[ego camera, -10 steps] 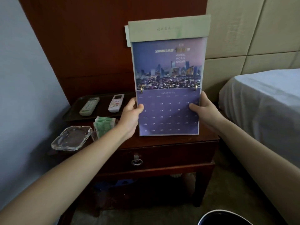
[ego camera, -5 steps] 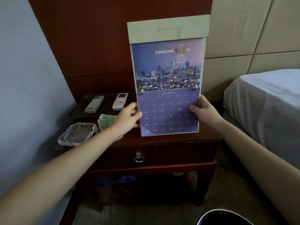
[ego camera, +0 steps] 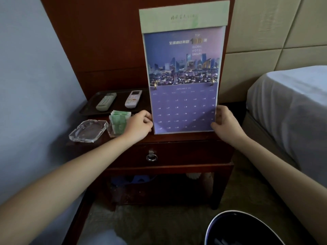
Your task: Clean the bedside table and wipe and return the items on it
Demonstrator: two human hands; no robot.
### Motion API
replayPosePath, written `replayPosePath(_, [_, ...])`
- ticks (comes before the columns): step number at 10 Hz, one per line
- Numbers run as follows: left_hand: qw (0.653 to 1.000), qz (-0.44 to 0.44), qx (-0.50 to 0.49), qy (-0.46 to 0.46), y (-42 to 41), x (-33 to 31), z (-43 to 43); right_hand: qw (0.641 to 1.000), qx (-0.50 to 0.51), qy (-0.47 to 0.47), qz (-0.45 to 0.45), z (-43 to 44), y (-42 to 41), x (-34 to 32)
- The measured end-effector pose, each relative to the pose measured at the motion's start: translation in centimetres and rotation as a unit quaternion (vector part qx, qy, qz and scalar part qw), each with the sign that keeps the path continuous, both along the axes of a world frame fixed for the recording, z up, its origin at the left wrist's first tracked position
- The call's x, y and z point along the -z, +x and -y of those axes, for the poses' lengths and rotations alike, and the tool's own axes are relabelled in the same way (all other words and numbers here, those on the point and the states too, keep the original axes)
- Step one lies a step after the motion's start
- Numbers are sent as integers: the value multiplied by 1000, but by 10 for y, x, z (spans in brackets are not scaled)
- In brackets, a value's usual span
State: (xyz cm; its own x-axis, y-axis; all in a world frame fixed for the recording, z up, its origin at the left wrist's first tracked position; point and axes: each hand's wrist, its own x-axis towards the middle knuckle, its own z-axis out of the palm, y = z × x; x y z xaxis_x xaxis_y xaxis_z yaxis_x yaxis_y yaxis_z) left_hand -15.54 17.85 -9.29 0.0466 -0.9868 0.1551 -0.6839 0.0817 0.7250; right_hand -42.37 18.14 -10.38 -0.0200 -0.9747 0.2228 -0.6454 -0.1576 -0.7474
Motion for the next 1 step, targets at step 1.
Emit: replayPosePath(1, [993, 118, 29, -11, 2, 5, -19, 990, 20, -113, -80, -29, 8, 11])
